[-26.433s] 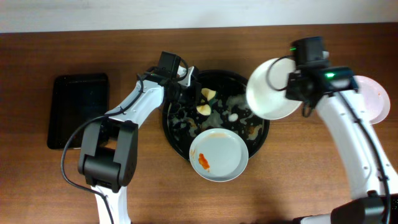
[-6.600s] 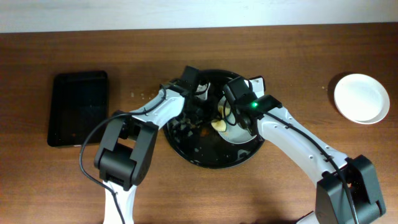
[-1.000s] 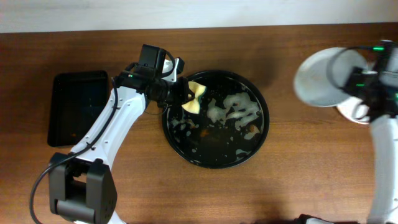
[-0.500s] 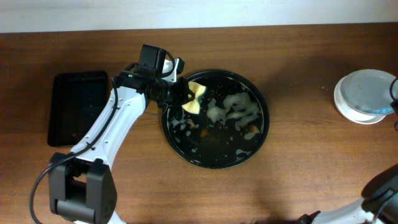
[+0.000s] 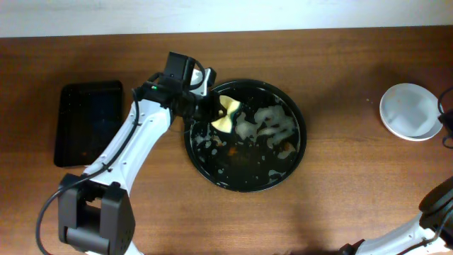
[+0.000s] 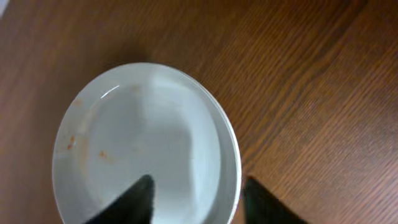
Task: Clean dirty plates on tray and stack at the side
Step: 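Carry the cleaned white plate right and stack it on the plates, then place the sponge into the black rectangular tray with the left gripper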
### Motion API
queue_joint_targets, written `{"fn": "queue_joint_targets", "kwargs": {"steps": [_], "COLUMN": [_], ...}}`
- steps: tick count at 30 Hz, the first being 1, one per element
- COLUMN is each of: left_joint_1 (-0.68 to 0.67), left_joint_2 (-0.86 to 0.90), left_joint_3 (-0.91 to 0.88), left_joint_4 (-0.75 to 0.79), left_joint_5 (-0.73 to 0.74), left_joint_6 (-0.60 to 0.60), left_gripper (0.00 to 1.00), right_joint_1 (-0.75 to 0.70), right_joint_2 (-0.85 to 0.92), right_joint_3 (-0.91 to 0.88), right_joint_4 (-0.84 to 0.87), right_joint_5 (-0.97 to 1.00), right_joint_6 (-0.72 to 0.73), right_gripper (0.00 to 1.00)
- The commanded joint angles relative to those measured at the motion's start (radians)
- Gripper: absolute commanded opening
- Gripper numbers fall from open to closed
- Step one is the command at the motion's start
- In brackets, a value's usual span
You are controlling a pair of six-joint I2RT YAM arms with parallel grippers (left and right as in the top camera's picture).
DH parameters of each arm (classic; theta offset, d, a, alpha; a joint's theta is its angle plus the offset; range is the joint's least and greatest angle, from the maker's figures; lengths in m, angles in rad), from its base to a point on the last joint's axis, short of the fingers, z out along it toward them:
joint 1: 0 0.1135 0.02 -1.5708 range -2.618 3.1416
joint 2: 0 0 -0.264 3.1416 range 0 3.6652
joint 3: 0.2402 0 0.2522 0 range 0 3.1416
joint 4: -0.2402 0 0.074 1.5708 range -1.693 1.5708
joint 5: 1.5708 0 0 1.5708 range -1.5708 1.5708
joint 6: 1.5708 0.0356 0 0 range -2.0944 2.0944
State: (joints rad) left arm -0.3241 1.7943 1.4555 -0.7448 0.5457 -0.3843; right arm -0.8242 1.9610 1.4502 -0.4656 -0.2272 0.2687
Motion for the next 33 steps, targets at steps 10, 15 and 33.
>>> {"fn": "queue_joint_targets", "kwargs": {"steps": [10, 15, 33], "left_joint_1": [0.011, 0.129, 0.659], "left_joint_2": [-0.086, -0.193, 0.130], "left_joint_3": [0.000, 0.000, -0.016], "left_joint_4": [-0.058, -0.165, -0.111], "left_joint_5": [-0.052, -0.254, -0.602], "left_joint_6": [0.096, 0.103, 0.307], "left_gripper": [0.07, 0.07, 0.20], "right_joint_1": [0.090, 0.320, 0.897], "right_joint_2": [-0.351, -0.525, -0.533], "right_joint_3": [0.014, 0.014, 0.014], "right_joint_4": [-0.229, -0.455, -0.658], "right_joint_5": [-0.614, -0.449, -0.175], "right_joint_6": [-0.060, -0.135, -0.137], "right_gripper": [0.80, 0.99, 0.99]}}
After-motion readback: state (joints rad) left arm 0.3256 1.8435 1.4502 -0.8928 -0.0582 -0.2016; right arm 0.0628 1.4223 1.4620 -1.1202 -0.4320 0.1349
